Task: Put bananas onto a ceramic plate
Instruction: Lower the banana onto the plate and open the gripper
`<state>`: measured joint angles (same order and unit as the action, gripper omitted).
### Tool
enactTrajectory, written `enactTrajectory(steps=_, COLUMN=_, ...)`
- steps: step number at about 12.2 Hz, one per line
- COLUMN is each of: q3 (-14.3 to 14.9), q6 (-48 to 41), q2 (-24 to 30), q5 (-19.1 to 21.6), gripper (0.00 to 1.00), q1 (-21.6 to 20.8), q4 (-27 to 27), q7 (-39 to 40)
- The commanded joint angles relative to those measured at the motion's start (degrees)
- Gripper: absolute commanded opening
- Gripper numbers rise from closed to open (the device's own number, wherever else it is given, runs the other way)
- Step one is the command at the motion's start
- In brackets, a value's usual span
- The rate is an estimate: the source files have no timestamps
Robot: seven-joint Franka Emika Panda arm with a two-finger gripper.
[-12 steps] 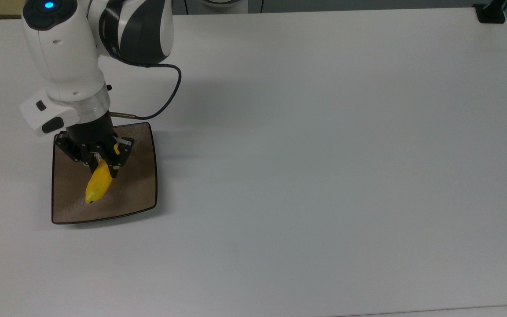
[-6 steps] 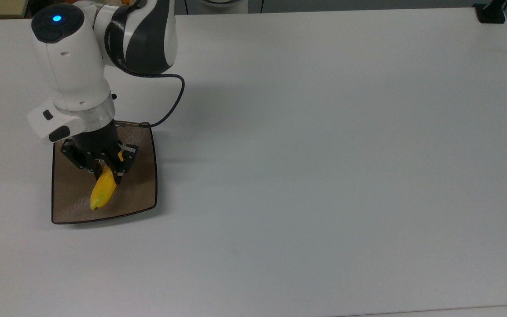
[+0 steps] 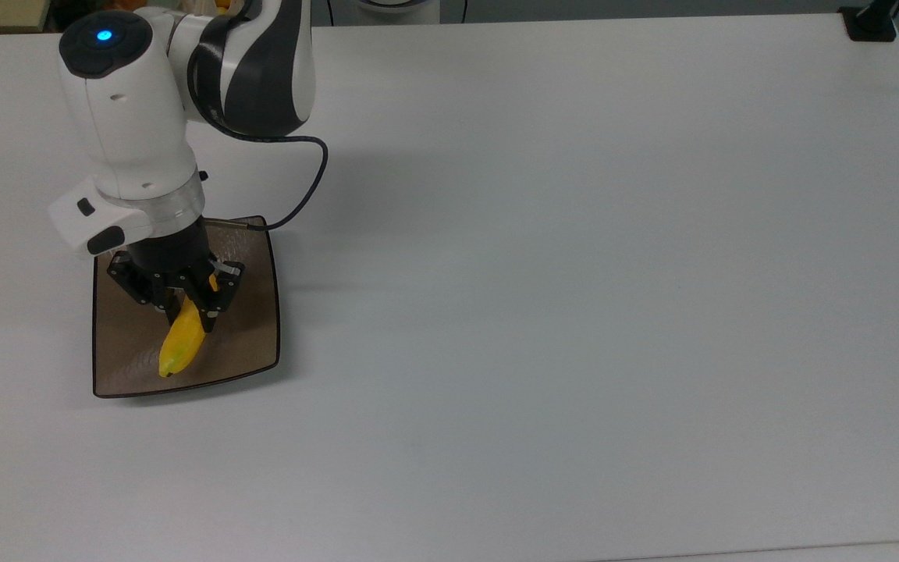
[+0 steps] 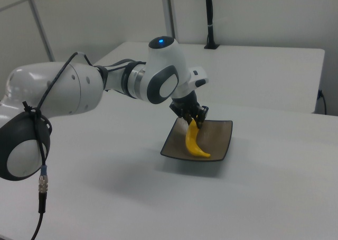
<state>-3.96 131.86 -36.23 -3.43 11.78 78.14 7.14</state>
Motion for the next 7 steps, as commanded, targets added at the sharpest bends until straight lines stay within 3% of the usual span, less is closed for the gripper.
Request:
enactTrajectory(steps=1, q3=0.9, q6=1.1, q2=-0.6, q5=-0.3, gripper=0.11, q1=-0.8, q4=-0.1, q7=-1.1)
enactTrajectory(steps=3, q3=0.9, q6=1.2, q2=-0.6, q5=-0.3, gripper=0.24, q1=-0.8, q4=-0.1, q7=-1.1)
enactTrajectory(steps=5, q3=0.9, q6=1.1, q2=-0.5, q5=-0.3, gripper=0.29, q1=-0.8, q4=-0.1, q7=-1.0)
enactTrajectory(steps=7, q3=0.9, q6=1.1, q2=-0.5, q5=-0.3, gripper=0.80, q1=-0.8, q4=-0.1, q7=-1.1)
